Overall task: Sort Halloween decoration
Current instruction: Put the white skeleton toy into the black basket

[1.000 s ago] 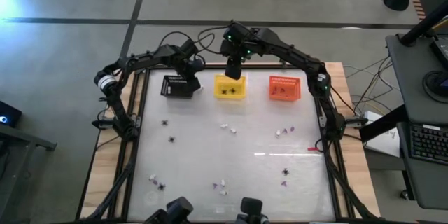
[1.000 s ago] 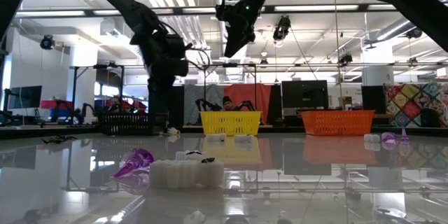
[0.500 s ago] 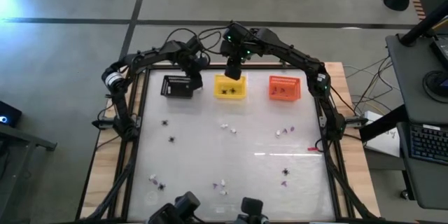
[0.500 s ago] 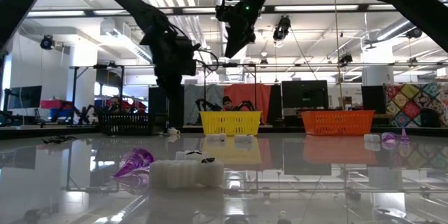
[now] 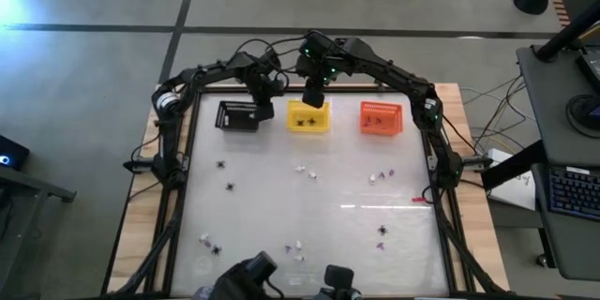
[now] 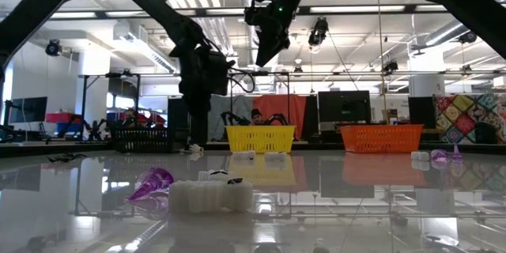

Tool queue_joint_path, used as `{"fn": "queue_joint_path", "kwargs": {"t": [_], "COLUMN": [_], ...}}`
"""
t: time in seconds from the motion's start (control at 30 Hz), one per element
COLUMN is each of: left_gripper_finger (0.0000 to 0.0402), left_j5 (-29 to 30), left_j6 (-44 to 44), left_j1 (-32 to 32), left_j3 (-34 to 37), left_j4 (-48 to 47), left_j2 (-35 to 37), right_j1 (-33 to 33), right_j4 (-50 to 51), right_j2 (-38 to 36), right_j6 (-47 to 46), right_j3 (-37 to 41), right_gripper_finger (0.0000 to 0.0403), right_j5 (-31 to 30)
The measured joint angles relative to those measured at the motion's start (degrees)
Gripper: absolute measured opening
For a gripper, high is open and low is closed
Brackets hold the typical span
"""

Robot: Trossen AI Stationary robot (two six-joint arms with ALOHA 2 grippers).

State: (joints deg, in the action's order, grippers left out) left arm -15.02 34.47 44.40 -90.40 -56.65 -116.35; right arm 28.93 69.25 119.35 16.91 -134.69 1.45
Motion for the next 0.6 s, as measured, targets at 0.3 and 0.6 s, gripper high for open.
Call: {"fn": "queue_joint_path", "kwargs": {"t": [0.3, 0.6], "left_gripper_finger": [0.0123, 0.0123], "left_j5": [3.73, 3.6], "left_j6": [-0.78, -2.47], "left_j1": [-0.11, -0.4], "left_j3": [-0.75, -0.73], "left_j4": [-2.28, -3.42], "left_j2": [-2.21, -3.0], "right_j1": [0.0, 0.0], "right_j4": [0.04, 0.02], "right_j2": [0.0, 0.0], "right_j6": [0.0, -0.48], "right_j3": [0.0, 0.0], "right_gripper_finger": [0.0123, 0.0123], "right_j5": [0.0, -0.02]}}
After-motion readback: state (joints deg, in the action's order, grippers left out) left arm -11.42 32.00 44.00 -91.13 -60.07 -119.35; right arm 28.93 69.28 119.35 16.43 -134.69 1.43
